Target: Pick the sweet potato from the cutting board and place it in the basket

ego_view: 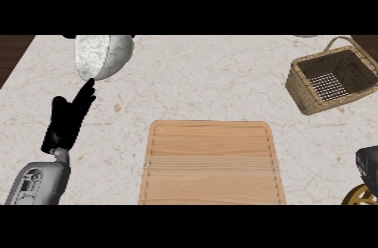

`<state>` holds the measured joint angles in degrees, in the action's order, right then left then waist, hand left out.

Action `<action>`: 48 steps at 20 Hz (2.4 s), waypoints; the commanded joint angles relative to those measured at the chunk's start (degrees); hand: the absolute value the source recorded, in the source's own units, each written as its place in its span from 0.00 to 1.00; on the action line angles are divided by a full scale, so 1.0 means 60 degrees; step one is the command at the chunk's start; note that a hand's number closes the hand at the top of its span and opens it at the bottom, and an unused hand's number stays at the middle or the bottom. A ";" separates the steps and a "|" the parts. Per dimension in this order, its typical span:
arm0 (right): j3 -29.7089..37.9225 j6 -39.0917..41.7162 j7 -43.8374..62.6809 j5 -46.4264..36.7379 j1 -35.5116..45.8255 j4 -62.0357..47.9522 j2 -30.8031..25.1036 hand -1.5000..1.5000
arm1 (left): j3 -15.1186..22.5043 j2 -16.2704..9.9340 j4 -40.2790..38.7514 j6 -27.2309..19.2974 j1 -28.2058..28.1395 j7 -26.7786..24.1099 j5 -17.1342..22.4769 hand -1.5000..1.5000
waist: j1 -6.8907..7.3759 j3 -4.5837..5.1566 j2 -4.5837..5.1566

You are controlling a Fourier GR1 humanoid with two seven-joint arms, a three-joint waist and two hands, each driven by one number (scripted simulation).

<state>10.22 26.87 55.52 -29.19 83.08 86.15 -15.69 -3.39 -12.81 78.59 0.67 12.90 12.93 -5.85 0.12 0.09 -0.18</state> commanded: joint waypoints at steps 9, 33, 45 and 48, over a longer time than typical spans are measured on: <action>-0.0784 0.2035 -0.1574 -0.1337 0.0070 -0.3271 -0.3164 1.00 | -0.0102 -0.0148 0.0300 0.0161 -0.0109 0.0131 0.0077 0.50 | 0.0058 -0.0008 0.0052; -0.0109 -0.0552 -0.7609 -0.2069 -0.2706 -0.7079 -0.4537 1.00 | -0.0145 0.0214 0.0315 -0.0044 -0.0169 -0.0040 -0.0124 0.50 | 0.0100 -0.0017 0.0080; 0.1472 -0.1665 -0.7956 -0.0994 -0.3068 -0.7782 -0.4334 0.00 | -0.0281 0.0043 0.0116 0.0267 0.0125 0.0060 -0.0039 0.50 | 0.0085 -0.0019 0.0082; 0.1810 -0.2650 -0.7428 -0.0960 -0.2421 -0.7923 -0.4107 0.00 | 0.0047 0.0273 0.0208 0.0135 0.0007 0.0048 -0.0302 0.50 | 0.0192 -0.0018 0.0096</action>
<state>18.19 16.06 11.18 -35.85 66.07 40.38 -39.90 -4.08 -11.71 79.74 1.61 13.14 13.45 -6.81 0.70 -0.03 0.24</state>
